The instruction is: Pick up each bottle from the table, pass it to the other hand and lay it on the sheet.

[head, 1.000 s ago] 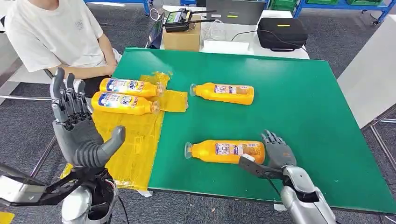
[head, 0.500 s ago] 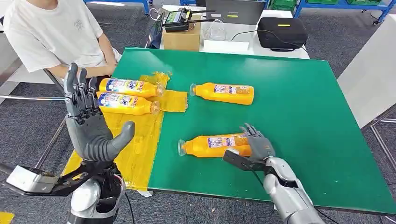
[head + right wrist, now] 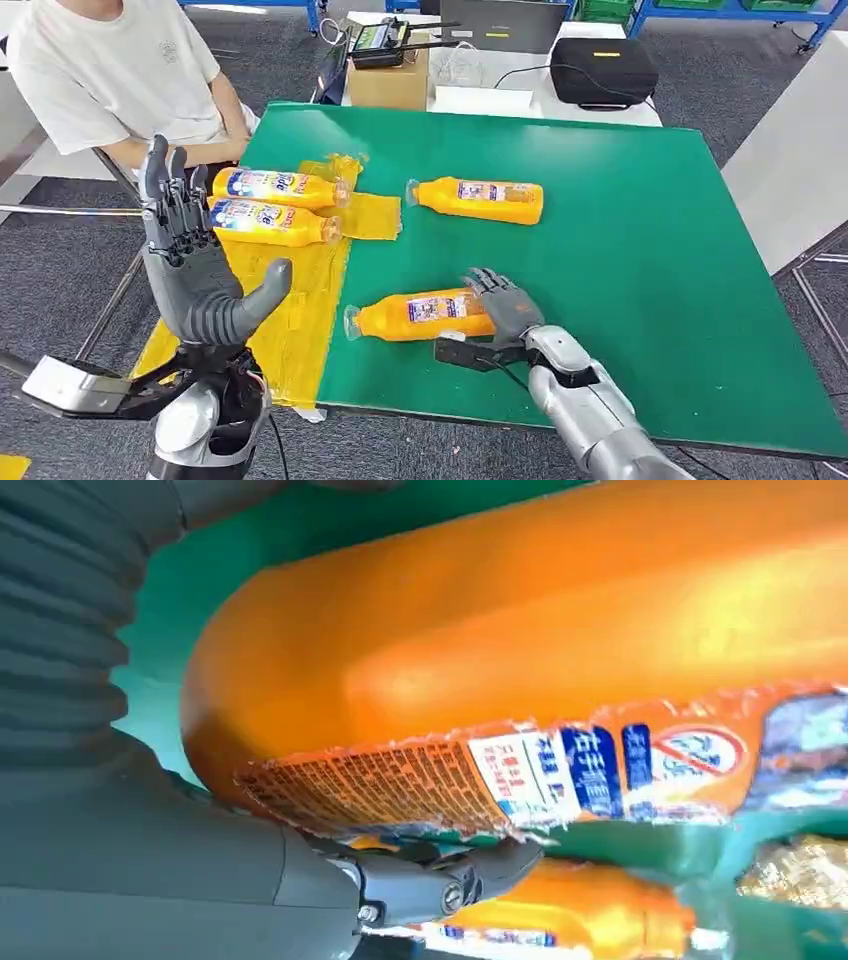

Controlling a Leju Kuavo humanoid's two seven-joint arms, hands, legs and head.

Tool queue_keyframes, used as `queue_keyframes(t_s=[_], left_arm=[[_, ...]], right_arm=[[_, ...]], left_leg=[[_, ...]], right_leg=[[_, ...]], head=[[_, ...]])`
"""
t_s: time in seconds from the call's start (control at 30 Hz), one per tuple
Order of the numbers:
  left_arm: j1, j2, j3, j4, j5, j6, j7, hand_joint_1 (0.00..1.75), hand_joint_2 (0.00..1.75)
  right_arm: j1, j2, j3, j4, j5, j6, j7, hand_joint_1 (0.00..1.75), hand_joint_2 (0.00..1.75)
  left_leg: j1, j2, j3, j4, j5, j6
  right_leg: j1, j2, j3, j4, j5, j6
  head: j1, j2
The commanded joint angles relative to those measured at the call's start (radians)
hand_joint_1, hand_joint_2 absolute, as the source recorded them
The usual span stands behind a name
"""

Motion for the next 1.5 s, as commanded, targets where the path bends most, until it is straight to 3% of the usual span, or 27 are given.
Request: queue_keyframes(t_s=[0.03, 0.3, 0.5, 0.6, 0.63, 0.9, 0.93, 1.03, 1.1, 1.17, 1.3, 1.5], left_arm=[[-0.048, 0.029, -0.015, 0.072, 0.000, 0.007, 0.002, 0.00, 1.75], [-0.052, 0.031, -0.017, 0.073, -0.001, 0.011, 0.001, 0.00, 1.75], [-0.076, 0.037, -0.030, 0.100, -0.001, 0.014, 0.001, 0.00, 1.75], [-0.091, 0.046, -0.047, 0.116, 0.010, -0.002, -0.005, 0.00, 1.75], [-0.087, 0.051, -0.051, 0.109, 0.020, 0.000, -0.010, 0.00, 1.75], [-0.082, 0.056, -0.052, 0.104, 0.022, 0.004, -0.010, 0.00, 1.75], [-0.076, 0.055, -0.049, 0.101, 0.026, 0.009, -0.008, 0.00, 1.75], [-0.038, 0.051, -0.038, 0.114, 0.003, 0.060, 0.089, 0.00, 1.75], [0.013, 0.028, -0.038, 0.200, 0.076, 0.045, 0.253, 0.00, 1.75], [0.069, 0.006, -0.053, 0.317, 0.156, -0.011, 0.292, 0.00, 1.75], [0.125, 0.044, -0.095, 0.475, 0.230, 0.043, 0.171, 0.00, 1.75], [0.169, 0.079, -0.103, 0.374, 0.256, 0.031, 0.151, 0.00, 1.75]], right_arm=[[-0.096, 0.023, 0.098, 0.230, -0.010, 0.073, 0.061, 1.75, 1.75], [-0.113, 0.024, 0.106, 0.257, -0.017, 0.076, 0.066, 1.75, 1.75], [-0.138, 0.022, 0.090, 0.323, -0.064, 0.169, 0.091, 1.75, 1.75], [-0.112, 0.002, 0.009, 0.303, -0.196, 0.179, -0.082, 1.75, 1.75], [-0.071, 0.004, -0.068, 0.262, -0.309, 0.172, -0.189, 1.75, 1.75], [-0.052, 0.003, -0.053, 0.236, -0.322, 0.166, -0.180, 1.75, 1.75], [-0.024, 0.015, -0.127, 0.203, -0.422, 0.165, -0.253, 1.75, 1.75], [0.106, 0.025, -0.201, -0.004, -0.549, 0.075, -0.333, 1.75, 1.75], [0.268, 0.059, -0.321, -0.278, -0.711, 0.041, -0.371, 1.75, 1.75], [0.390, 0.082, -0.384, -0.510, -0.830, 0.046, -0.376, 1.75, 1.75], [0.494, 0.142, -0.463, -0.746, -1.021, 0.010, -0.381, 1.75, 1.75], [0.527, 0.159, -0.434, -0.838, -1.092, 0.000, -0.409, 1.75, 1.75]], left_leg=[[0.000, -0.001, 0.000, -0.002, 0.001, 0.003], [0.000, -0.003, 0.001, -0.003, 0.003, 0.003], [0.001, -0.003, 0.003, -0.003, 0.002, 0.003], [0.000, -0.005, 0.003, -0.003, 0.002, 0.003], [0.000, -0.006, 0.004, -0.003, 0.002, 0.003], [0.000, -0.001, 0.004, -0.004, 0.002, 0.003], [0.001, -0.002, 0.004, -0.002, 0.001, 0.002], [0.001, -0.004, 0.004, -0.006, 0.003, 0.003], [0.001, -0.003, 0.005, -0.007, 0.002, 0.003], [0.001, -0.003, 0.006, -0.008, 0.001, 0.003], [-0.001, -0.007, -0.002, -0.004, 0.000, 0.002], [-0.001, -0.005, -0.011, -0.002, -0.001, 0.002]], right_leg=[[0.001, 0.000, 0.001, -0.003, 0.001, -0.004], [0.001, -0.002, 0.002, -0.004, 0.003, -0.005], [0.001, -0.002, 0.004, -0.004, 0.002, -0.004], [0.001, -0.004, 0.004, -0.004, 0.002, -0.004], [0.001, -0.005, 0.006, -0.005, 0.001, -0.003], [0.001, 0.000, 0.004, -0.005, 0.002, -0.005], [0.001, 0.000, 0.004, -0.003, 0.001, -0.004], [0.002, -0.001, 0.005, -0.008, 0.003, -0.005], [0.003, 0.000, 0.006, -0.008, 0.003, -0.005], [0.002, 0.000, 0.006, -0.008, 0.001, -0.005], [-0.001, -0.004, 0.000, -0.003, -0.001, -0.003], [0.000, -0.003, -0.009, -0.002, -0.001, -0.004]], head=[[0.000, 0.000], [0.000, 0.000], [0.000, 0.000], [0.000, 0.000], [0.000, 0.000], [0.000, 0.000], [0.000, 0.000], [0.000, 0.000], [0.001, 0.000], [0.001, 0.000], [0.000, 0.000], [0.000, 0.000]])
